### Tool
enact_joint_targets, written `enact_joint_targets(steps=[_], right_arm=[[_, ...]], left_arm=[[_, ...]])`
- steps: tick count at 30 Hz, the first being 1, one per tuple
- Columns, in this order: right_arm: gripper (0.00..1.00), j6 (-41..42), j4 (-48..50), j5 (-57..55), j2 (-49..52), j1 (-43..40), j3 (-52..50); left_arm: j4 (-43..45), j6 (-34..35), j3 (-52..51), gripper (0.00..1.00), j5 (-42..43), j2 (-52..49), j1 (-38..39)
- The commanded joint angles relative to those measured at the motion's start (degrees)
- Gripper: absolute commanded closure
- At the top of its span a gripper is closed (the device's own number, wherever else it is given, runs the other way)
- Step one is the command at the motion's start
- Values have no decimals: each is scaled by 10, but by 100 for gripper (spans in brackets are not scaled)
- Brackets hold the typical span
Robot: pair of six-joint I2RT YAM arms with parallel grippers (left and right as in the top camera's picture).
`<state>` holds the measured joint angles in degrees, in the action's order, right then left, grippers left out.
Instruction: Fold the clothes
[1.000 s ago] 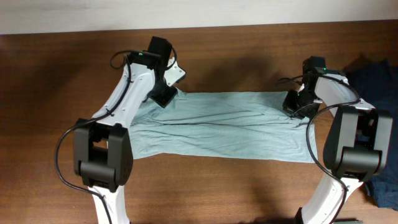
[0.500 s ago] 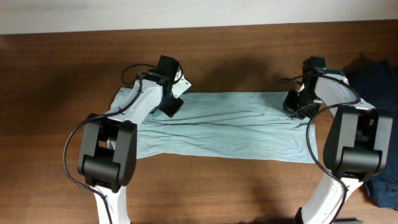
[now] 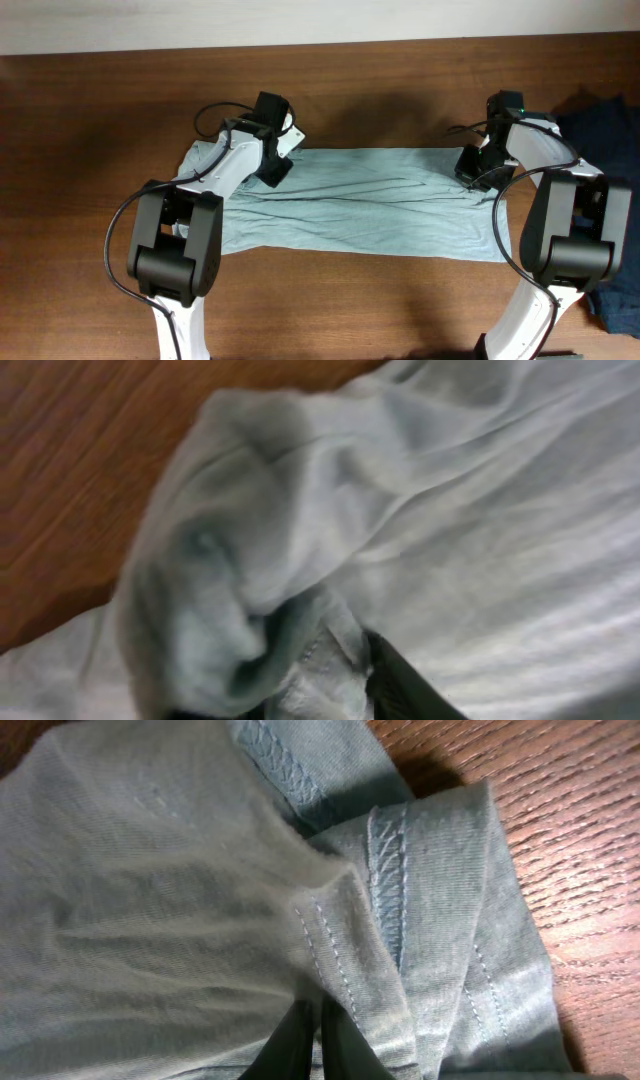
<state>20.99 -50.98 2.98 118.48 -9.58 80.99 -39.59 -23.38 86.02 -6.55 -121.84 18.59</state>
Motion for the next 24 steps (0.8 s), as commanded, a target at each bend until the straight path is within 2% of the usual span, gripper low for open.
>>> enact_joint_targets(steps=[1, 4, 8, 16, 24], right_arm=[[90, 5, -5, -37, 31, -2, -10], [90, 5, -5, -37, 31, -2, -10], [90, 5, -5, -37, 31, -2, -10], [90, 5, -6, -37, 31, -2, -10], [90, 5, -6, -37, 31, -2, -10]], left_arm=[[-1, 17, 1, 73, -38, -16, 0], [-6, 19, 9, 82, -38, -16, 0], [-57, 21, 45, 89, -38, -16, 0], [-209, 18, 155, 89, -56, -16, 0], [-296, -25, 186, 89, -83, -14, 0]])
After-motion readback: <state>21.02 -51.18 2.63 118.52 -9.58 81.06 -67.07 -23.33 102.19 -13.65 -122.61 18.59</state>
